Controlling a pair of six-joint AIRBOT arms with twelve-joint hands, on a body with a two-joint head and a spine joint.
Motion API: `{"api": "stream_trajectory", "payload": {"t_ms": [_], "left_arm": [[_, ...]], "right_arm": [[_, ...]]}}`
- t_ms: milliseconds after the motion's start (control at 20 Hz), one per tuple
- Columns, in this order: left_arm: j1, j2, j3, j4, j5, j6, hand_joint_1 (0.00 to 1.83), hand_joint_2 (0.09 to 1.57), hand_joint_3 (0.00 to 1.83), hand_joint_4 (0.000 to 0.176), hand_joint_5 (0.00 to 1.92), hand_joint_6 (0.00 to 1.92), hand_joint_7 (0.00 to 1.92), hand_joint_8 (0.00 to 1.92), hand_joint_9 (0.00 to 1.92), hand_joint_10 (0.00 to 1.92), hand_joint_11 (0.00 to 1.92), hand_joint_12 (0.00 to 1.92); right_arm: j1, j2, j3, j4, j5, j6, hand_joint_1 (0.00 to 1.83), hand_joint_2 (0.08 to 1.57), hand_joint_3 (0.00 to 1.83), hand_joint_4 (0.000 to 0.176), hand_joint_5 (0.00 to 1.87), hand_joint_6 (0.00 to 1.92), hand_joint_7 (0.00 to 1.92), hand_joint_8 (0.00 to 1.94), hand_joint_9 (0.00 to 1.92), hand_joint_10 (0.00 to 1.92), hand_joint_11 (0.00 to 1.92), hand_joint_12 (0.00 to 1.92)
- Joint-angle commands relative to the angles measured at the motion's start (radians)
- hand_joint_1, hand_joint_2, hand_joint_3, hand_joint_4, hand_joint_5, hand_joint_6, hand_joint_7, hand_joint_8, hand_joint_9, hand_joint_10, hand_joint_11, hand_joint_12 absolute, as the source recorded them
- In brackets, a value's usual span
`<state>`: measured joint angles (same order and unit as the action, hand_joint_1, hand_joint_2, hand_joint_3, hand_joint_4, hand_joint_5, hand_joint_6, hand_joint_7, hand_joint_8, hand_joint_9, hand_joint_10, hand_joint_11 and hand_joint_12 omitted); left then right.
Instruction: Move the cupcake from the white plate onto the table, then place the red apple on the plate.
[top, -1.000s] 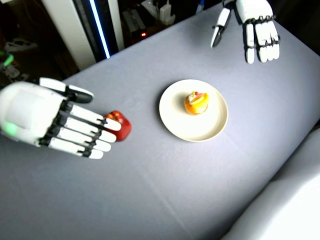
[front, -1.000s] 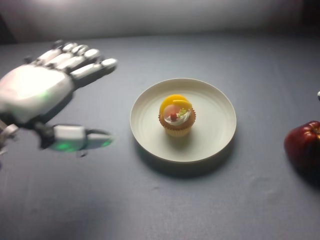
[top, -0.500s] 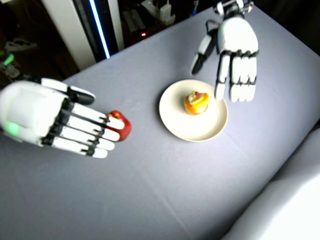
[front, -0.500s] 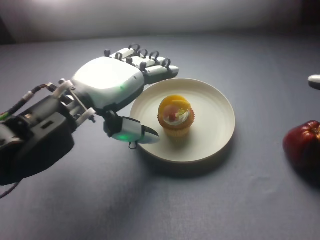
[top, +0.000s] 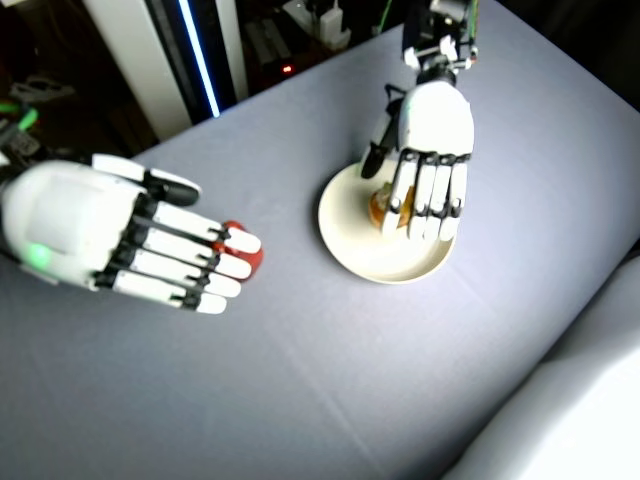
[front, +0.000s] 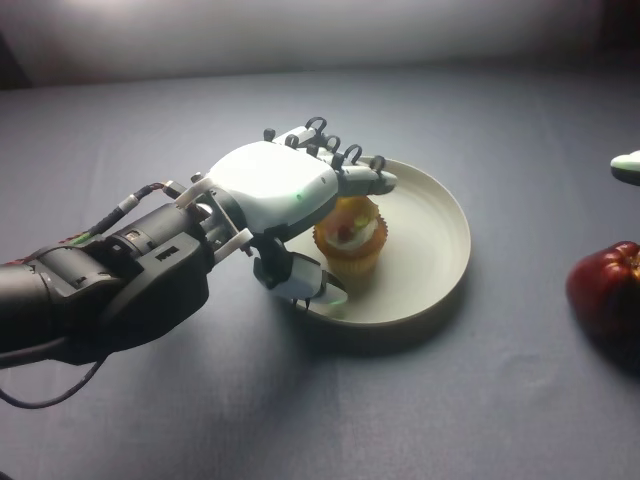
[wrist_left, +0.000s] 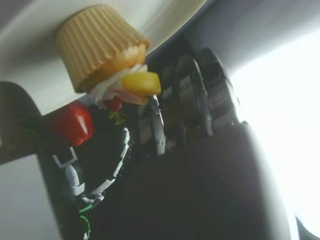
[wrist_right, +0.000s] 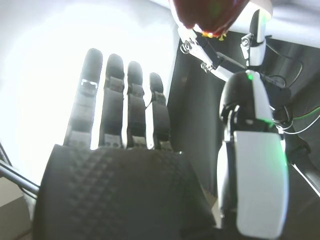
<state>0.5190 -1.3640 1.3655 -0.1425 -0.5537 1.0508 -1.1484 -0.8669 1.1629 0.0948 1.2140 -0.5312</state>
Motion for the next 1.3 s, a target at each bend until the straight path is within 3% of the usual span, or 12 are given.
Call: {"api": "stream_trajectory", "payload": {"t_ms": [0, 100, 150, 250, 550, 650, 700, 800, 850, 1050, 1150, 1250], "left_arm": [[-0.012, -0.010, 0.008, 0.013, -0.094, 0.005, 1.03, 0.94, 0.00, 0.018, 0.63, 0.01, 0.64, 0.02, 0.63, 0.03, 0.12, 1.01], [-0.017, -0.020, 0.021, 0.011, -0.086, 0.006, 1.15, 1.03, 0.00, 0.000, 0.86, 0.01, 0.87, 0.04, 0.86, 0.10, 0.29, 1.18], [-0.020, -0.021, 0.024, 0.008, -0.087, 0.006, 1.24, 1.09, 0.00, 0.000, 1.10, 0.32, 0.92, 1.03, 0.88, 0.64, 0.43, 1.45], [-0.023, -0.015, 0.019, 0.005, -0.104, 0.006, 1.24, 1.16, 0.00, 0.000, 0.99, 0.68, 0.84, 1.45, 0.71, 1.25, 0.30, 1.72], [-0.022, 0.118, -0.082, 0.005, -0.243, 0.006, 1.23, 1.13, 0.00, 0.000, 1.05, 0.75, 0.88, 1.27, 0.76, 0.87, 0.39, 1.46], [0.006, 0.186, -0.132, 0.003, -0.309, 0.007, 1.21, 1.17, 0.00, 0.000, 0.91, 0.95, 0.84, 1.35, 0.75, 1.01, 0.55, 1.59], [0.041, 0.237, -0.170, -0.011, -0.349, 0.014, 1.21, 1.16, 0.00, 0.000, 0.92, 0.96, 0.89, 1.26, 0.79, 0.93, 0.59, 1.43], [0.105, 0.308, -0.214, -0.044, -0.377, 0.022, 1.23, 1.13, 0.00, 0.000, 1.03, 0.78, 0.91, 1.23, 0.89, 0.75, 0.63, 1.27], [0.132, 0.329, -0.221, -0.061, -0.370, 0.022, 1.34, 1.12, 0.00, 0.000, 1.06, 0.69, 0.90, 1.16, 0.86, 1.22, 0.61, 1.24], [0.226, 0.350, -0.221, -0.160, -0.313, 0.068, 1.36, 1.16, 0.00, 0.000, 1.00, 0.65, 0.80, 1.35, 0.80, 1.45, 0.62, 1.39], [0.269, 0.347, -0.218, -0.208, -0.306, 0.076, 1.37, 1.13, 0.00, 0.000, 0.99, 0.74, 0.90, 1.20, 0.84, 1.38, 0.58, 1.37], [0.297, 0.343, -0.216, -0.240, -0.306, 0.077, 1.27, 1.11, 0.00, 0.000, 1.06, 0.62, 0.97, 1.23, 0.78, 1.01, 0.42, 1.50]], "right_arm": [[0.009, 0.001, 0.005, 0.029, 0.113, 0.005, 0.62, 1.10, 0.00, 0.017, 0.36, 0.01, 0.37, 0.00, 0.37, 0.01, 0.13, 0.73], [0.009, 0.001, 0.005, 0.029, 0.111, 0.005, 0.62, 1.10, 0.00, 0.004, 0.37, 0.01, 0.39, 0.01, 0.40, 0.02, 0.16, 0.75], [0.009, 0.001, 0.005, 0.029, 0.111, 0.005, 0.60, 1.09, 0.00, 0.005, 0.38, 0.00, 0.40, 0.00, 0.41, 0.01, 0.17, 0.73], [0.009, 0.000, 0.005, 0.029, 0.111, 0.006, 0.59, 1.10, 0.00, 0.018, 0.38, 0.00, 0.39, 0.00, 0.41, 0.00, 0.17, 0.72], [0.004, 0.000, 0.005, 0.030, 0.111, 0.017, 0.61, 1.13, 0.01, 0.022, 0.37, 0.00, 0.38, 0.00, 0.39, 0.00, 0.17, 0.65], [0.000, 0.000, 0.004, 0.032, 0.111, 0.022, 0.62, 1.13, 0.00, 0.010, 0.38, 0.00, 0.38, 0.00, 0.40, 0.01, 0.16, 0.69], [-0.002, 0.000, 0.003, 0.033, 0.111, 0.024, 0.61, 1.13, 0.00, 0.019, 0.38, 0.00, 0.39, 0.01, 0.40, 0.01, 0.16, 0.69], [-0.007, 0.000, 0.001, 0.036, 0.111, 0.027, 0.62, 1.12, 0.00, 0.002, 0.39, 0.01, 0.41, 0.01, 0.42, 0.01, 0.19, 0.70], [-0.011, 0.000, 0.001, 0.039, 0.111, 0.029, 0.63, 1.11, 0.00, 0.002, 0.40, 0.01, 0.42, 0.01, 0.43, 0.01, 0.19, 0.69], [-0.013, 0.000, 0.002, 0.042, 0.111, 0.032, 0.65, 1.14, 0.00, 0.000, 0.38, 0.01, 0.39, 0.01, 0.39, 0.01, 0.14, 0.73], [-0.013, 0.000, 0.002, 0.041, 0.111, 0.032, 0.71, 1.15, 0.00, 0.000, 0.40, 0.01, 0.41, 0.01, 0.40, 0.01, 0.15, 0.74], [-0.014, 0.000, 0.002, 0.041, 0.111, 0.033, 0.72, 1.15, 0.00, 0.000, 0.41, 0.01, 0.43, 0.01, 0.42, 0.01, 0.18, 0.75]]}}
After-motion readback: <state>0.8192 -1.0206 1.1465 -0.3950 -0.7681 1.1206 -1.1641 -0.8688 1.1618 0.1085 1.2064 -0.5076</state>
